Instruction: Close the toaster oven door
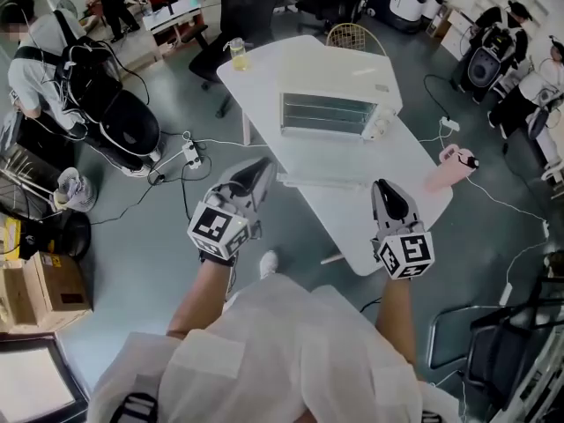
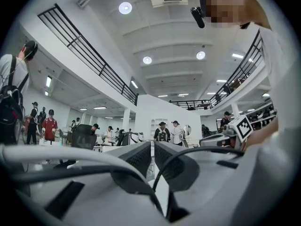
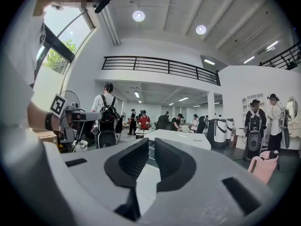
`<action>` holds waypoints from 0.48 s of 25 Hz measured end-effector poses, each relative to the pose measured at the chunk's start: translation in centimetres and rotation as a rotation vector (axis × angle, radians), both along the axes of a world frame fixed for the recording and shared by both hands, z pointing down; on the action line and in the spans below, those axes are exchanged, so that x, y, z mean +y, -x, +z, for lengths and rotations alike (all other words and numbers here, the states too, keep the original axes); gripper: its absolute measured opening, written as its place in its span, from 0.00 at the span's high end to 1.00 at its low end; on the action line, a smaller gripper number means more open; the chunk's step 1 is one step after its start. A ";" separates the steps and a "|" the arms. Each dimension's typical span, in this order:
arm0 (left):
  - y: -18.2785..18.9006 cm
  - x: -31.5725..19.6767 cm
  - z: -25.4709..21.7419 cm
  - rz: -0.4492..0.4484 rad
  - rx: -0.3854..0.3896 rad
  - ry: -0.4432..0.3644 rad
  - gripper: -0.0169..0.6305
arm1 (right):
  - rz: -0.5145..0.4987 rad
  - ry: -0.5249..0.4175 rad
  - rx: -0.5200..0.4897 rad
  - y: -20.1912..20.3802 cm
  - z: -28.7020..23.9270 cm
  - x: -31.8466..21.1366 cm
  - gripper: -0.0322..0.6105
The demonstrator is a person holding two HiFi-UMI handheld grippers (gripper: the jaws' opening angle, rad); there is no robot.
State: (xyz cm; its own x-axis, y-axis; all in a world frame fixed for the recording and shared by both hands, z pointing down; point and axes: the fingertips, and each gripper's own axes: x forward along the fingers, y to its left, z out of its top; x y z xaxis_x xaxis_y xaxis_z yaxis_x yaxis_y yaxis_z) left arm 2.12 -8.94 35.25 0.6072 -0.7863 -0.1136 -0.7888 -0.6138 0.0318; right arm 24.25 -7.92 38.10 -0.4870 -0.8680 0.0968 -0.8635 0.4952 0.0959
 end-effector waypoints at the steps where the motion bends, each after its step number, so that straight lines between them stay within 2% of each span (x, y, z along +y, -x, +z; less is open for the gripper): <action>1: 0.2 -1.0 0.0 0.008 0.001 -0.003 0.94 | 0.001 -0.003 0.006 0.4 -0.1 -1.0 0.88; 8: 1.6 -7.5 0.8 0.041 0.004 -0.012 0.94 | -0.012 -0.004 0.051 3.2 0.5 -7.0 0.87; 12: 2.3 -9.7 1.5 0.068 0.003 -0.009 0.94 | -0.064 0.003 0.138 5.5 1.8 -9.0 0.85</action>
State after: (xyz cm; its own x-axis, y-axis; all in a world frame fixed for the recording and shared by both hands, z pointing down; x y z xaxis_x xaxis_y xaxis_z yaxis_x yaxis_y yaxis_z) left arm -0.19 -18.63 36.73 0.6585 -0.7425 -0.1230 -0.7455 -0.6659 0.0283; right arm 18.74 -16.94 39.91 -0.5235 -0.8350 0.1693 -0.8087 0.5496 0.2097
